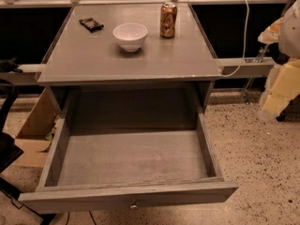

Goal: Place orange can into top drawer

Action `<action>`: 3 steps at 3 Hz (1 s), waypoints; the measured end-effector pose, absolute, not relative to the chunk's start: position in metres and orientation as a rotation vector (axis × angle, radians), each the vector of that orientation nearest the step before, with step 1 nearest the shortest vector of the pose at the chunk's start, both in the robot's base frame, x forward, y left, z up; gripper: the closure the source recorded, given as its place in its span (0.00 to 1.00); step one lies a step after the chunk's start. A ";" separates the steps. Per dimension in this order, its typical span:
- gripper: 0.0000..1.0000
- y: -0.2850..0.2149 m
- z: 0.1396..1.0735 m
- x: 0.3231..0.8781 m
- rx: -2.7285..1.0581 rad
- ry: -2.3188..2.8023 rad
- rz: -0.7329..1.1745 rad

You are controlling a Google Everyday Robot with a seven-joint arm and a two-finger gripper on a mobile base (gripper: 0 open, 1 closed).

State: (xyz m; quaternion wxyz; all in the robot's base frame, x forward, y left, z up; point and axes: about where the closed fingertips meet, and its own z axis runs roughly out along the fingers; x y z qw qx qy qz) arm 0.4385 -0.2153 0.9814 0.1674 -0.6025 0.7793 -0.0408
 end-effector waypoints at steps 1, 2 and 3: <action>0.00 -0.215 0.981 0.438 -1.714 2.217 -0.116; 0.00 -0.222 0.982 0.466 -1.607 2.172 -0.109; 0.00 -0.226 0.988 0.521 -1.439 2.078 -0.058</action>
Offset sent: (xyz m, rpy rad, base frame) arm 0.0527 -0.0085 -0.0048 0.1221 -0.1308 -0.0511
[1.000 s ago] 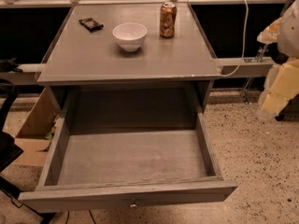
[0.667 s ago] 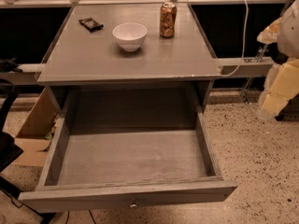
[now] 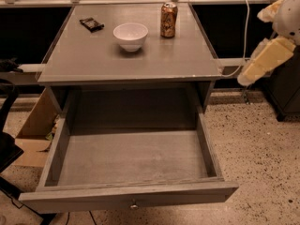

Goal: Place orange can into top drawer

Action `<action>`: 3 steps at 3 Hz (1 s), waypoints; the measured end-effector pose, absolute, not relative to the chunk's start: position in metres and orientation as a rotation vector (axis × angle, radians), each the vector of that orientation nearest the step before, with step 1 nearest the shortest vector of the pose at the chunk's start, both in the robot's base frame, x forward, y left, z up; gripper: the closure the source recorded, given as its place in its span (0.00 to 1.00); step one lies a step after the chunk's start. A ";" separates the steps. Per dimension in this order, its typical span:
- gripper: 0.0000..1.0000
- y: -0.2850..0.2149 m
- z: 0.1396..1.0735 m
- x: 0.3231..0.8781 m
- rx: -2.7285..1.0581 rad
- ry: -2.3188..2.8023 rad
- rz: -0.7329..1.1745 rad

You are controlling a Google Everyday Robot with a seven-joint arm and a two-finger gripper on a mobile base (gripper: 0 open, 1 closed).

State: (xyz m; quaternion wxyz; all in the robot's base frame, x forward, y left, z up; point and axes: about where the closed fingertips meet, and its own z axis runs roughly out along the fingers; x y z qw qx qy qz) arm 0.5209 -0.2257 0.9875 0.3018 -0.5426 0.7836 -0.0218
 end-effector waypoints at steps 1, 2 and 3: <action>0.00 -0.223 0.987 0.576 -1.233 1.964 0.070; 0.00 -0.217 0.980 0.625 -1.070 1.812 0.202; 0.00 -0.214 0.983 0.653 -0.977 1.738 0.219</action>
Offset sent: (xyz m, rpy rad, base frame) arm 0.1951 -0.0097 0.0185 0.7696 -0.5347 -0.1073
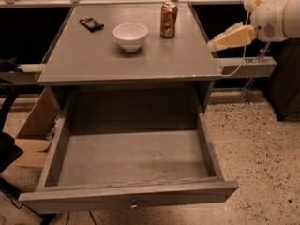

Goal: Place orange can into top drawer

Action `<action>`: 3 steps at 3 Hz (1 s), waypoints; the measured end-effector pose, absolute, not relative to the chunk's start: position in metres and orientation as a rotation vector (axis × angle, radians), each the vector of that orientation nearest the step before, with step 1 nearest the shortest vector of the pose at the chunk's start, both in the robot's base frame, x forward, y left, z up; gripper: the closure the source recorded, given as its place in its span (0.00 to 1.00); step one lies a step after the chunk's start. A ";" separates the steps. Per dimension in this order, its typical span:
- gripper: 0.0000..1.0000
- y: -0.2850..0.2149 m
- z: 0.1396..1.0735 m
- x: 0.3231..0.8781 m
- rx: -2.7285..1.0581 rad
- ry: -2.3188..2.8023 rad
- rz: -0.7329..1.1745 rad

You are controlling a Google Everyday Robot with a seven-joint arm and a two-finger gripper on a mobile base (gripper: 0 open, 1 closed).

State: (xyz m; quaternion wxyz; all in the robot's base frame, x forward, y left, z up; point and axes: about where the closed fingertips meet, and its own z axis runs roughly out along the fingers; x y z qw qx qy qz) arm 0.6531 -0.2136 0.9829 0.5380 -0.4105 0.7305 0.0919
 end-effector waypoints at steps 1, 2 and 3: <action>0.00 -0.214 0.983 0.653 -0.977 1.738 0.217; 0.00 -0.201 0.973 0.681 -0.934 1.715 0.278; 0.00 -0.178 0.964 0.737 -0.846 1.668 0.355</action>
Offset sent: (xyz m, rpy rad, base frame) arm 0.0688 0.0246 -0.0230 0.1649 -0.0073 0.0088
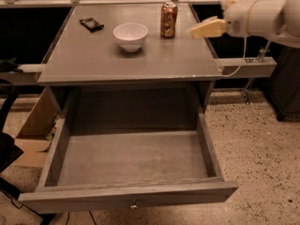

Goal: Place orange can into top drawer

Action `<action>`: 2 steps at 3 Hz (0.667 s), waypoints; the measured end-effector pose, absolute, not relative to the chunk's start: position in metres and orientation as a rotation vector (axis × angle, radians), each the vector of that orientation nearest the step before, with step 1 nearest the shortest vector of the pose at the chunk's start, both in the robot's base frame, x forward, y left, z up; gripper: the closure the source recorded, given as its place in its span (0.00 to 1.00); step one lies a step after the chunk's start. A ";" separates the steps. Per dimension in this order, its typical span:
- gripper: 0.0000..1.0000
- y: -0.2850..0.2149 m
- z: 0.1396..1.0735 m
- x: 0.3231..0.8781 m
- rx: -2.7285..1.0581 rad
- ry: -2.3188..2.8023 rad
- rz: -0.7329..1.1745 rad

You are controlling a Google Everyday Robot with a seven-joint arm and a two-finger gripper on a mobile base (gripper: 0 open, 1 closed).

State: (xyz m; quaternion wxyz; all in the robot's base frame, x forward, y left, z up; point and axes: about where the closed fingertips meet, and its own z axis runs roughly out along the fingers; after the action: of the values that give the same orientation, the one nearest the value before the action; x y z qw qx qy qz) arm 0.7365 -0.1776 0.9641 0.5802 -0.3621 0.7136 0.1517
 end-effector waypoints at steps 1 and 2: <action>0.00 -0.150 0.960 0.793 -0.788 1.645 0.377; 0.00 -0.121 0.956 0.840 -0.752 1.634 0.389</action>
Offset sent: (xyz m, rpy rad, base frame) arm 0.1594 0.0849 -0.0085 0.1214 -0.0353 -0.0588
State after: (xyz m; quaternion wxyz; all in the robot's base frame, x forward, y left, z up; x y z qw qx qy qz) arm 0.8398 -0.1212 0.9555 0.6057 -0.3253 0.7065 0.1682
